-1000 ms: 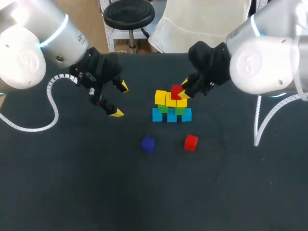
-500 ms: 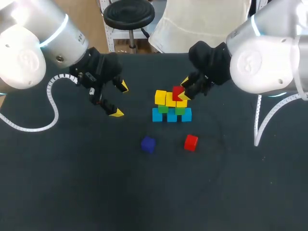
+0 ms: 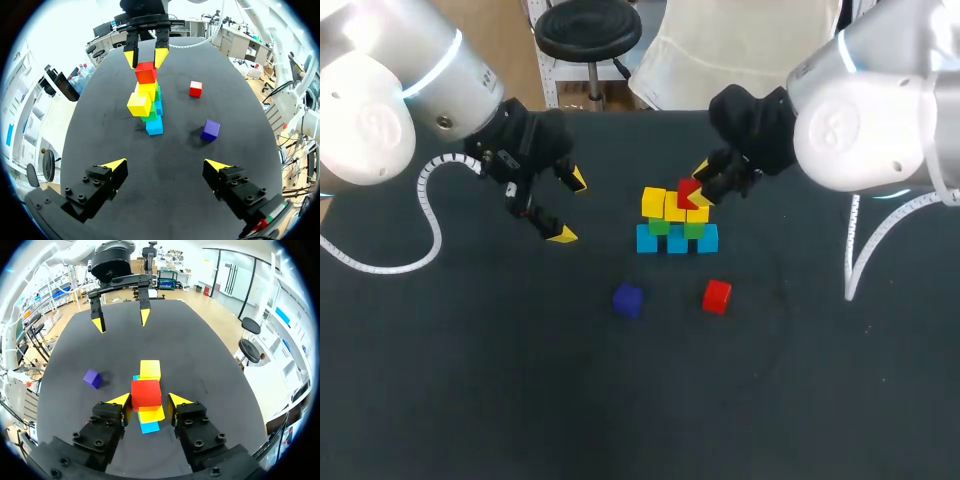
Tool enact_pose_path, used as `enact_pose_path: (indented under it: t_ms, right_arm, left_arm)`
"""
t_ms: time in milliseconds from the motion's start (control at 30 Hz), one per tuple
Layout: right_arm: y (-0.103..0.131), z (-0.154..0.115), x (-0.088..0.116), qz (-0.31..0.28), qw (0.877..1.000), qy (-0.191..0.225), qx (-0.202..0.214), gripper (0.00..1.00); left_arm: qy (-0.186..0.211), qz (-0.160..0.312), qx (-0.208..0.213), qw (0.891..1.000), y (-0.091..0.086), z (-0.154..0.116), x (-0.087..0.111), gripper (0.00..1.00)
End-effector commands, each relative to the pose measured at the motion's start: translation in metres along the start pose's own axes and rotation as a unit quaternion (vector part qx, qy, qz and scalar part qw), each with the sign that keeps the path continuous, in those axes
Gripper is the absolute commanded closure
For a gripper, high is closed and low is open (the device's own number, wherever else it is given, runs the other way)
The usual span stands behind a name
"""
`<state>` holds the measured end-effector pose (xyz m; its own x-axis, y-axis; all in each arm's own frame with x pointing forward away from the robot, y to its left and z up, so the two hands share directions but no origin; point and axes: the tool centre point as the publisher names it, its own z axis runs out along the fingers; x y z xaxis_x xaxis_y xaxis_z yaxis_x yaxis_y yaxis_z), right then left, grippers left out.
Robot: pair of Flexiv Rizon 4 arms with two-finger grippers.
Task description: Place the blue cubes, place green cubes on the blue cubes, place the yellow cubes on the green cubes, then place the red cubes on the yellow cubes, and place purple cube on the red cubes.
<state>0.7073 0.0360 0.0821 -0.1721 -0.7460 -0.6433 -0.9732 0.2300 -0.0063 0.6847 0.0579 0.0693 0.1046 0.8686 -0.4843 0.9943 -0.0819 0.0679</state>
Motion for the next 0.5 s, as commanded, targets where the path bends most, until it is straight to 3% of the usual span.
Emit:
enact_pose_path:
  t_ms: [33, 67, 133, 500]
  right_arm:
    - [-0.002, 0.001, 0.000, 0.000, 1.000, -0.002, -0.003, 0.53]
    - [-0.002, 0.001, 0.000, 0.000, 1.000, -0.002, -0.003, 0.52]
    - [-0.001, -0.002, 0.001, -0.001, 1.000, -0.002, -0.004, 0.00]
    - [0.014, -0.070, 0.024, 0.020, 0.998, 0.014, 0.060, 0.00]
  left_arm:
    - [0.000, 0.001, 0.001, 1.000, 0.001, 0.000, 0.001, 0.00]
    - [0.000, 0.001, 0.001, 1.000, 0.001, 0.000, 0.001, 0.00]
    - [0.000, 0.001, 0.001, 1.000, 0.001, 0.000, 0.001, 0.00]
    - [0.000, 0.001, 0.001, 1.000, 0.001, 0.000, 0.001, 0.00]
